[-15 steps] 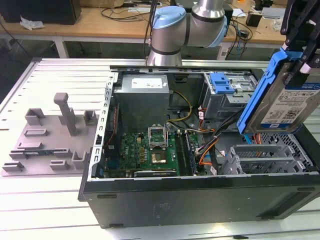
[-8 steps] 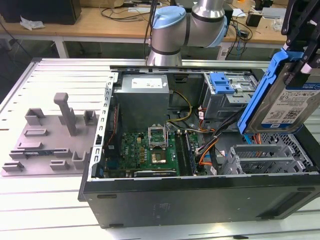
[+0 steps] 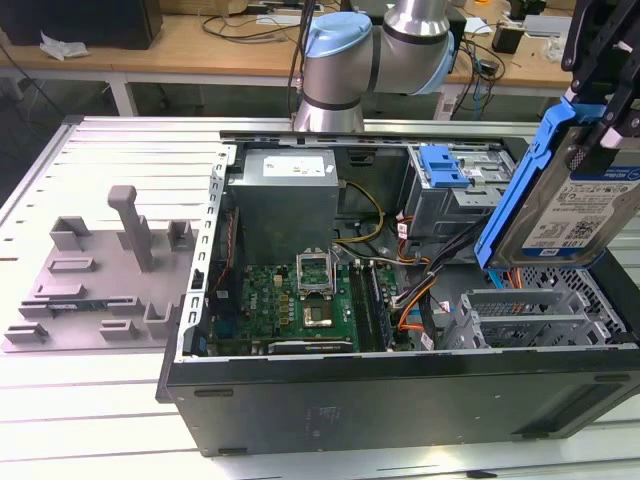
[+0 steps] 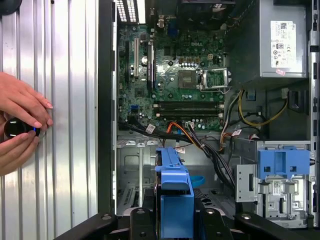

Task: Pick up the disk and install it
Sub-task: 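Insert the disk into the insertion slot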

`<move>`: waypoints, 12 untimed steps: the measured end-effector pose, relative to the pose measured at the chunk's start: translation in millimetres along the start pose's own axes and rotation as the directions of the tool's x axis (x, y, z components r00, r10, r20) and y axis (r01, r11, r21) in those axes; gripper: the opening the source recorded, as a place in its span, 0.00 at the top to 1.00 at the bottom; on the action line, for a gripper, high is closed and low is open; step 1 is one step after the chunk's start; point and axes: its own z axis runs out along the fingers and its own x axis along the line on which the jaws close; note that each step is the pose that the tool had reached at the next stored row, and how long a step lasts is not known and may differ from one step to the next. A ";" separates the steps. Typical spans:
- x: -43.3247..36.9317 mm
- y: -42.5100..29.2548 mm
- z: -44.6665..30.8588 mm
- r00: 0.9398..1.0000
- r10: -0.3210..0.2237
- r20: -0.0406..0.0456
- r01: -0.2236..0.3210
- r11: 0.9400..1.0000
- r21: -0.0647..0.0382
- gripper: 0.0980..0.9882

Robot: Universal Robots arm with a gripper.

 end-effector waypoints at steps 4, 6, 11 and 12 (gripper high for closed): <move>2.1 -0.6 2.1 1.000 0.000 0.000 0.000 1.000 0.000 0.70; 2.2 -1.7 3.0 1.000 -0.001 0.000 0.001 1.000 0.000 0.70; 3.3 -2.8 5.9 1.000 -0.005 0.000 0.005 1.000 0.000 0.70; 3.8 -2.8 6.3 1.000 -0.006 0.000 0.006 1.000 0.000 0.70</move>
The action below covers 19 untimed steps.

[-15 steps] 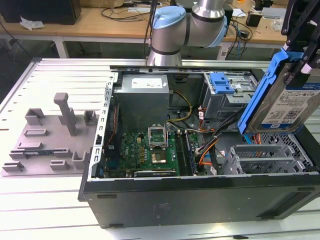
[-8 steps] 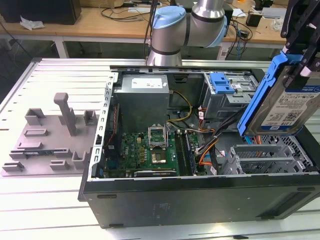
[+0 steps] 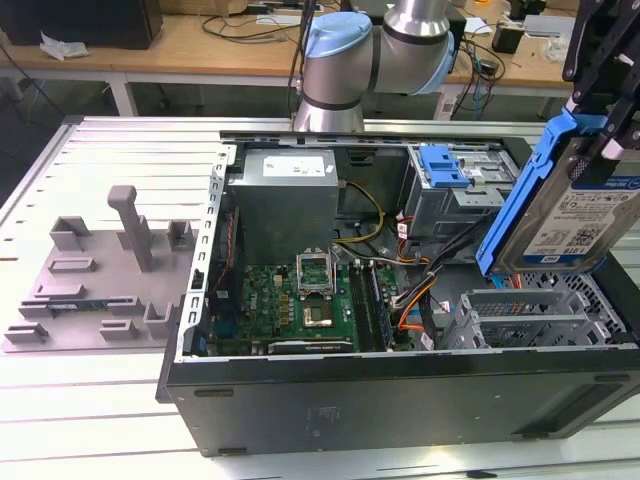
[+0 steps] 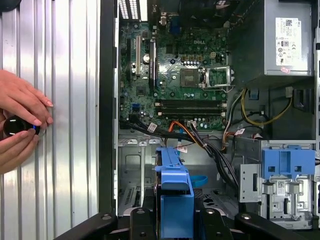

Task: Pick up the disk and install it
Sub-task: 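Insert the disk into the insertion slot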

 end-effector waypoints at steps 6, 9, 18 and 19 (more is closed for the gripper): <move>3.6 -0.4 3.2 1.000 -0.005 0.000 0.005 1.000 0.000 0.70; 5.4 -0.9 4.9 1.000 -0.006 0.000 0.006 1.000 0.000 0.70; 7.9 -2.0 10.8 1.000 -0.007 0.000 0.007 1.000 0.000 0.70; 8.0 -2.1 11.7 1.000 -0.007 0.000 0.007 1.000 0.000 0.70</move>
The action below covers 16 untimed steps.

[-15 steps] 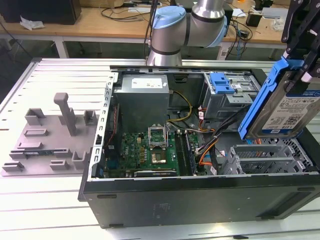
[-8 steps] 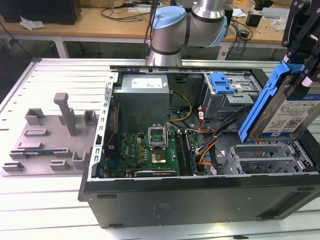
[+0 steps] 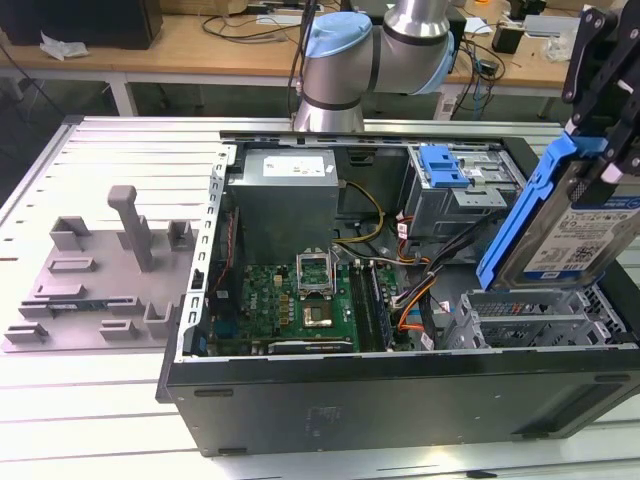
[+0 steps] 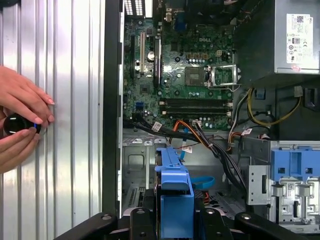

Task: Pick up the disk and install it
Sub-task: 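Insert the disk into the insertion slot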

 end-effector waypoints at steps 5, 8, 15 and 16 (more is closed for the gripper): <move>0.2 -0.3 3.6 1.000 0.000 0.000 0.000 1.000 0.000 0.70; 0.2 -0.3 4.9 1.000 0.000 0.000 0.000 1.000 0.000 0.70; 1.3 -0.4 9.2 1.000 0.000 0.000 0.000 1.000 0.000 0.70; 1.5 -0.4 9.6 1.000 0.000 0.000 0.000 1.000 0.000 0.70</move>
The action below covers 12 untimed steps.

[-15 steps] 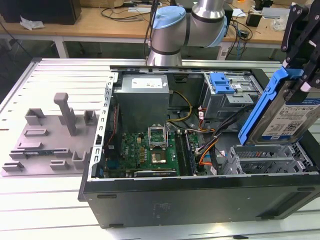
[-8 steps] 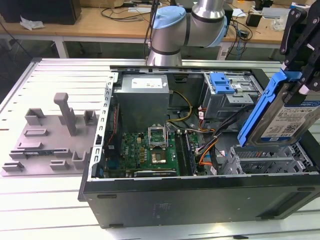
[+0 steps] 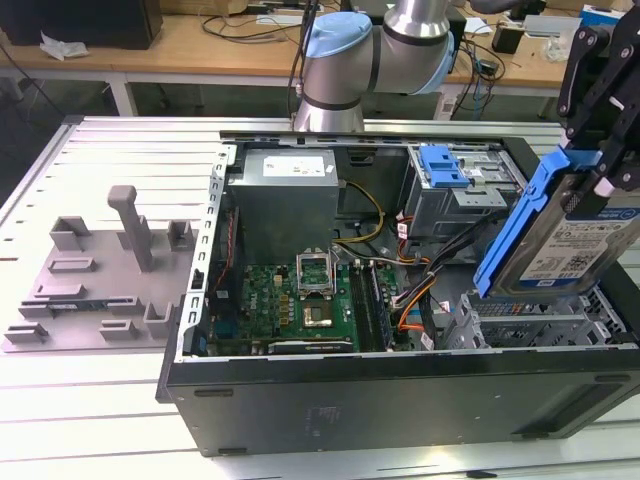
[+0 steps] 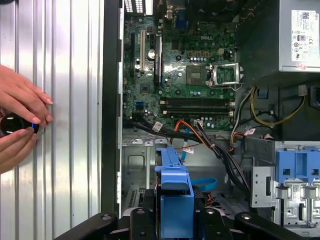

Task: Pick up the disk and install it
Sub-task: 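Insert the disk into the insertion slot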

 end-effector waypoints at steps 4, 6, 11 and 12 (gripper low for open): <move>1.0 -0.1 2.3 1.000 0.000 0.000 0.000 1.000 0.000 0.70; 1.7 -0.1 3.2 1.000 0.000 0.000 0.000 1.000 0.000 0.70; 3.7 -0.6 5.8 1.000 0.000 0.000 0.000 1.000 0.000 0.70; 4.3 -0.8 6.4 1.000 0.000 0.000 0.000 1.000 0.000 0.70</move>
